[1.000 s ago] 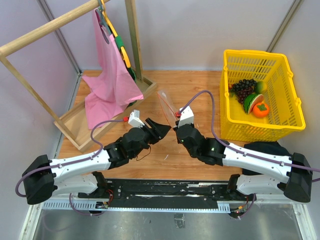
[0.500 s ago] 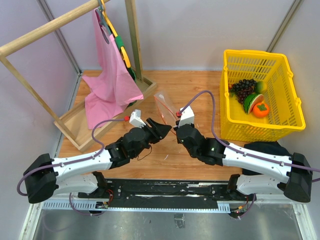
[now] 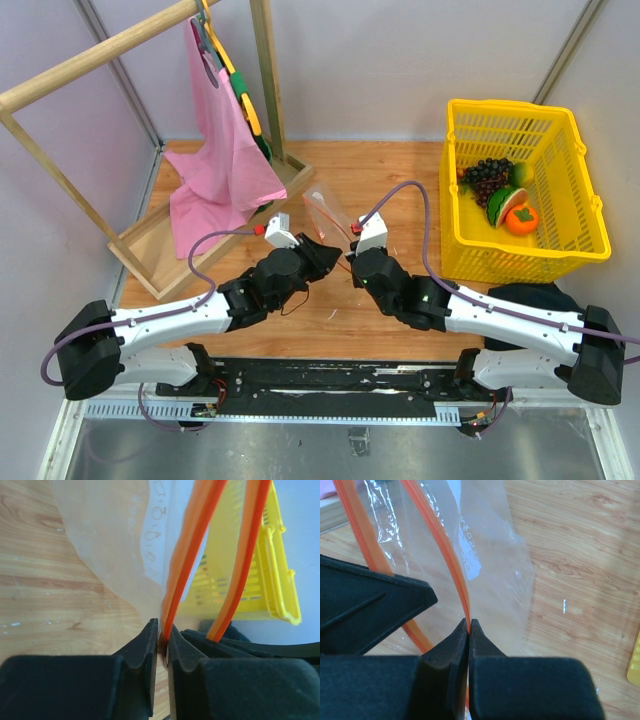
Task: Place the food in the zip-top bag and seal the zipper
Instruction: Open the zipper of the food storage bag.
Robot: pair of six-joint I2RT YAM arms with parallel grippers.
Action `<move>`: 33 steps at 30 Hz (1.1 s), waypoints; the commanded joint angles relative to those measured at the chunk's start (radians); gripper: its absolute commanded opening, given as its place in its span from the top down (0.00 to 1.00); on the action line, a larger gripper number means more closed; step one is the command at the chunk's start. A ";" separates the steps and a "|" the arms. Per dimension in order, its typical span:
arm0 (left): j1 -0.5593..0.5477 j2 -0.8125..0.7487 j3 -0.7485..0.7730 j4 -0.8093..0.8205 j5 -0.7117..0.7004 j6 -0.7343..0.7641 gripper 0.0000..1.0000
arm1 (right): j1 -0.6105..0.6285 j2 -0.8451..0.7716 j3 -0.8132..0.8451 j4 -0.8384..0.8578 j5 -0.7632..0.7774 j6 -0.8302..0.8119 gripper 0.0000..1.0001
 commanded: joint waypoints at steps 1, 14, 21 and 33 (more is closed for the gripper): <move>-0.009 -0.018 0.064 -0.099 -0.077 0.085 0.93 | 0.016 -0.017 -0.004 0.018 0.012 0.020 0.99; -0.008 0.001 0.384 -0.614 -0.073 0.334 1.00 | -0.071 -0.037 0.017 -0.001 -0.081 0.048 0.83; -0.009 0.059 0.576 -0.830 0.005 0.431 1.00 | -0.169 0.007 0.120 0.023 -0.272 0.044 0.73; -0.008 0.099 0.655 -0.948 0.047 0.482 1.00 | -0.263 0.103 0.145 0.095 -0.474 0.117 0.80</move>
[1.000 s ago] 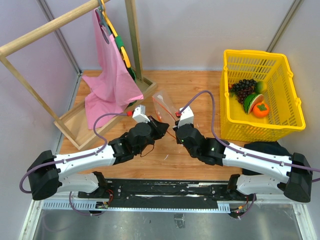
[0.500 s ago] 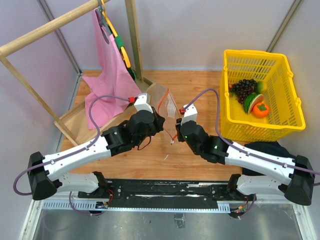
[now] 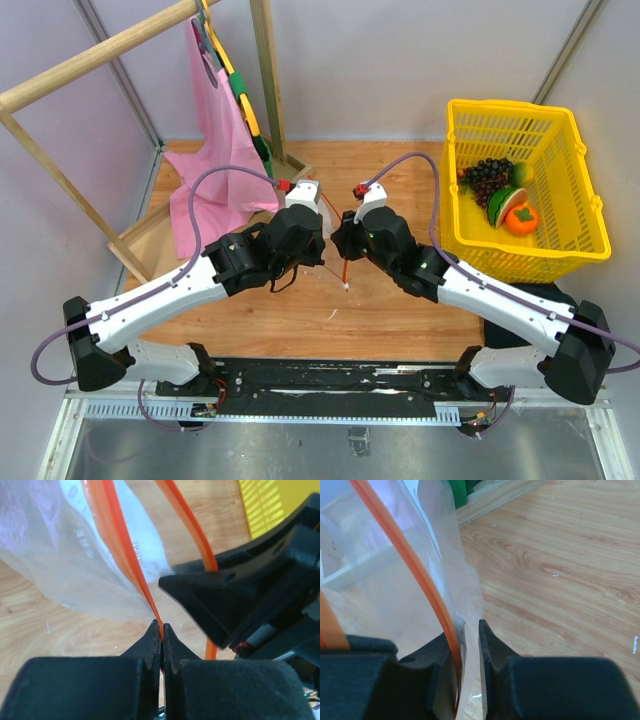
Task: Place the food in the zip-top bag and seal the zipper
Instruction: Open the zipper of the food storage bag.
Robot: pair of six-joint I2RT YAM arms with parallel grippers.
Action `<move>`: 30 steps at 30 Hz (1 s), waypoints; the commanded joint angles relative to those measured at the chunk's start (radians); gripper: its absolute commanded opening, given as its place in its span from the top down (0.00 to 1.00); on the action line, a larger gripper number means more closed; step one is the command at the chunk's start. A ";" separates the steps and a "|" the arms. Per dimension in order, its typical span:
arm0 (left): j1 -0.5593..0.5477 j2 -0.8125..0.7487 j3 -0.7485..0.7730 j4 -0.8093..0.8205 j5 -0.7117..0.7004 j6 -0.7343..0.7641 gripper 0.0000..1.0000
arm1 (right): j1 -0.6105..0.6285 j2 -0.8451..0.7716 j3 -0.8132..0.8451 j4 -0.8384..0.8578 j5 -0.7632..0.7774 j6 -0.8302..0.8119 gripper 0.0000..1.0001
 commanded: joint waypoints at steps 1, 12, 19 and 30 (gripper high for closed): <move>-0.008 0.021 0.053 -0.083 0.011 0.035 1.00 | -0.054 0.014 0.001 0.007 -0.048 0.053 0.85; -0.007 0.026 0.135 -0.212 0.036 0.078 1.00 | -0.130 -0.055 -0.169 -0.143 -0.096 0.196 0.99; -0.008 0.043 0.114 -0.183 0.095 0.131 1.00 | -0.130 -0.110 -0.247 -0.083 -0.154 0.234 0.83; -0.008 0.175 0.123 -0.141 0.202 0.200 1.00 | -0.143 -0.142 -0.207 -0.088 -0.101 0.149 0.62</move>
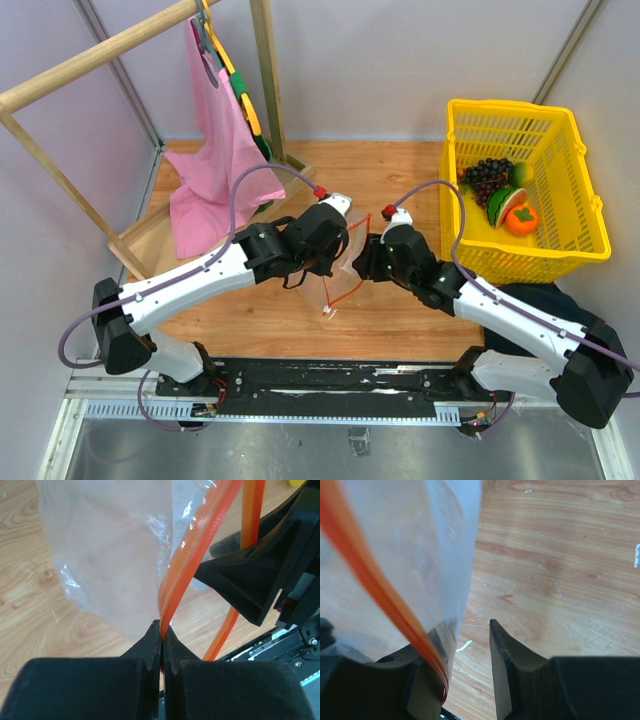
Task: Place the food in the zip-top bag and seal the zipper
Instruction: Open the zipper of the food storage bag.
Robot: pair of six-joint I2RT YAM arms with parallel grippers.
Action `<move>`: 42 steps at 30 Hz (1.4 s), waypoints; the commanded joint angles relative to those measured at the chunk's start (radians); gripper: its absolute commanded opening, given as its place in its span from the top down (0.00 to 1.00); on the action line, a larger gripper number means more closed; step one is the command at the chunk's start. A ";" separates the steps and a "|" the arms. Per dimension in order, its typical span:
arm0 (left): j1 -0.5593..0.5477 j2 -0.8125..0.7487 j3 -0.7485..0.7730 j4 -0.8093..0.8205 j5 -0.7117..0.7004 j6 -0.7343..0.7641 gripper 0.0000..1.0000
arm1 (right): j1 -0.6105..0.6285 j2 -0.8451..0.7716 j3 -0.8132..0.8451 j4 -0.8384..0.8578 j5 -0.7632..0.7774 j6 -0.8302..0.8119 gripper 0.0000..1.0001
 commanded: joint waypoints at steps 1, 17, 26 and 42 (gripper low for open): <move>-0.008 0.026 0.016 0.034 0.060 0.054 1.00 | -0.027 -0.021 0.033 0.003 0.047 -0.045 0.62; 0.015 0.024 0.082 -0.001 -0.043 0.105 1.00 | -0.134 0.126 0.064 -0.093 0.090 -0.078 0.99; 0.061 0.037 0.019 0.104 0.048 0.122 1.00 | -0.137 0.094 0.167 -0.178 0.018 -0.219 0.77; 0.065 0.104 0.054 0.144 -0.015 0.057 1.00 | -0.201 0.017 0.546 -0.546 0.129 -0.471 0.26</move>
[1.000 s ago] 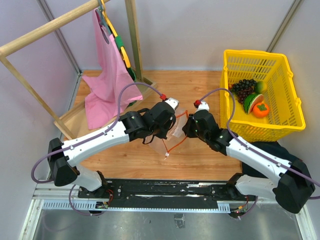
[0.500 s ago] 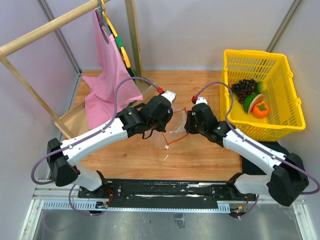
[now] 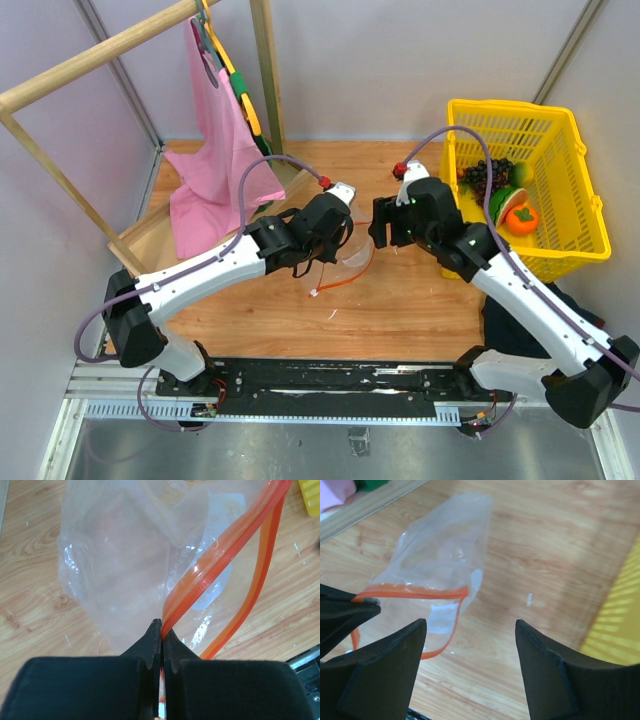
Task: Place the food in the zip-top bag and seal the zipper
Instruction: Open the zipper of the food storage bag, then pick up the fake fruit from the bin.
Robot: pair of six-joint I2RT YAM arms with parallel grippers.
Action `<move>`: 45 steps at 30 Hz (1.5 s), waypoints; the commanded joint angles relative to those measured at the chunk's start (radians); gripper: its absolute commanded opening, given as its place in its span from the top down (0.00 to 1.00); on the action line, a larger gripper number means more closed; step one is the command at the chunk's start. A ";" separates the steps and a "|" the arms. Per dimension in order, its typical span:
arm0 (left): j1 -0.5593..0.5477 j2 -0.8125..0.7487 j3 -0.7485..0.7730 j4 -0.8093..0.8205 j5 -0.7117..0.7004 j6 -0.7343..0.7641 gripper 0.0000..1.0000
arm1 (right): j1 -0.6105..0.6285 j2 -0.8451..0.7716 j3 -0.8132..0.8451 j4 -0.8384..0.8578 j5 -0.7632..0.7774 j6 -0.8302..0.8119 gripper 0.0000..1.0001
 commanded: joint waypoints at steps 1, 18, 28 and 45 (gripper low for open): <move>0.005 0.017 0.054 0.032 0.006 -0.023 1.00 | -0.070 -0.009 0.121 -0.155 0.159 -0.124 0.24; 0.051 0.015 0.030 0.098 0.113 -0.001 1.00 | -0.707 0.185 0.180 0.044 0.104 -0.065 0.04; 0.053 0.011 0.018 0.112 0.135 0.007 1.00 | -0.890 0.476 0.203 0.214 -0.012 -0.038 0.06; 0.059 0.036 0.018 0.116 0.157 0.013 1.00 | -0.986 0.881 0.316 0.240 -0.166 -0.070 0.21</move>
